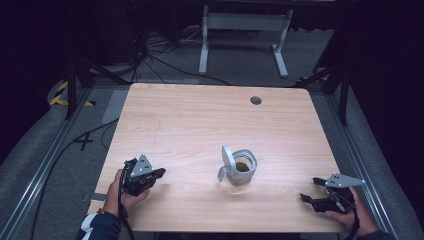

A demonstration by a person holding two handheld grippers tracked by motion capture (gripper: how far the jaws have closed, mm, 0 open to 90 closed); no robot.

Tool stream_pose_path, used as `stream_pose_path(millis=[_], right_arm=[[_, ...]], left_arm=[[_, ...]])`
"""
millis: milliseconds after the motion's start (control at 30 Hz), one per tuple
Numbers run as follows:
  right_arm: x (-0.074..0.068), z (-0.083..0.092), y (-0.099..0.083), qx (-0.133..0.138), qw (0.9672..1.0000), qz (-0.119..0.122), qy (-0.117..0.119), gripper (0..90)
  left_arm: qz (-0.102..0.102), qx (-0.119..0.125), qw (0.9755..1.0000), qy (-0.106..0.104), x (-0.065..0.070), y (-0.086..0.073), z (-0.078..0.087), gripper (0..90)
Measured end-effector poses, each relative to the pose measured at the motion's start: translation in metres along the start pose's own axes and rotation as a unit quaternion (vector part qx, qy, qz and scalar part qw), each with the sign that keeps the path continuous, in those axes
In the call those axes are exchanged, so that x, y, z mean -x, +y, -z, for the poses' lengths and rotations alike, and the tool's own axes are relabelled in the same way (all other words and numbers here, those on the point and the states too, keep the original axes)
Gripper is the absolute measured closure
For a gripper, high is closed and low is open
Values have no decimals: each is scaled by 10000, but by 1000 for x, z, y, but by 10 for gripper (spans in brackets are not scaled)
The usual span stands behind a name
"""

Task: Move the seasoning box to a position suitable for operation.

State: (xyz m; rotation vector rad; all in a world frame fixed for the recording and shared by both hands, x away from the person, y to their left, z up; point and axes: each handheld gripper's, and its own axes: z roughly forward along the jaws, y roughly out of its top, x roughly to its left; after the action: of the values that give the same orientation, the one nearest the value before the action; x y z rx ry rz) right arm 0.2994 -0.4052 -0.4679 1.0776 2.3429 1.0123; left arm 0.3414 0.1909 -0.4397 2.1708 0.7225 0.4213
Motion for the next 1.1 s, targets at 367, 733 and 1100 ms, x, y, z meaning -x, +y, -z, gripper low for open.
stream_pose_path(millis=[367,733,1100], right_arm=[[0,0,0,0,10000,0,1,170],[0,0,0,-1,10000,2,3,170],[0,0,0,0,10000,5,7,170]], left_arm=[[-241,175,9995,-73,6,24,3,900],[-444,287,9985,-160,16,50,-3,900],[-695,456,9962,-265,30,77,-12,900]])
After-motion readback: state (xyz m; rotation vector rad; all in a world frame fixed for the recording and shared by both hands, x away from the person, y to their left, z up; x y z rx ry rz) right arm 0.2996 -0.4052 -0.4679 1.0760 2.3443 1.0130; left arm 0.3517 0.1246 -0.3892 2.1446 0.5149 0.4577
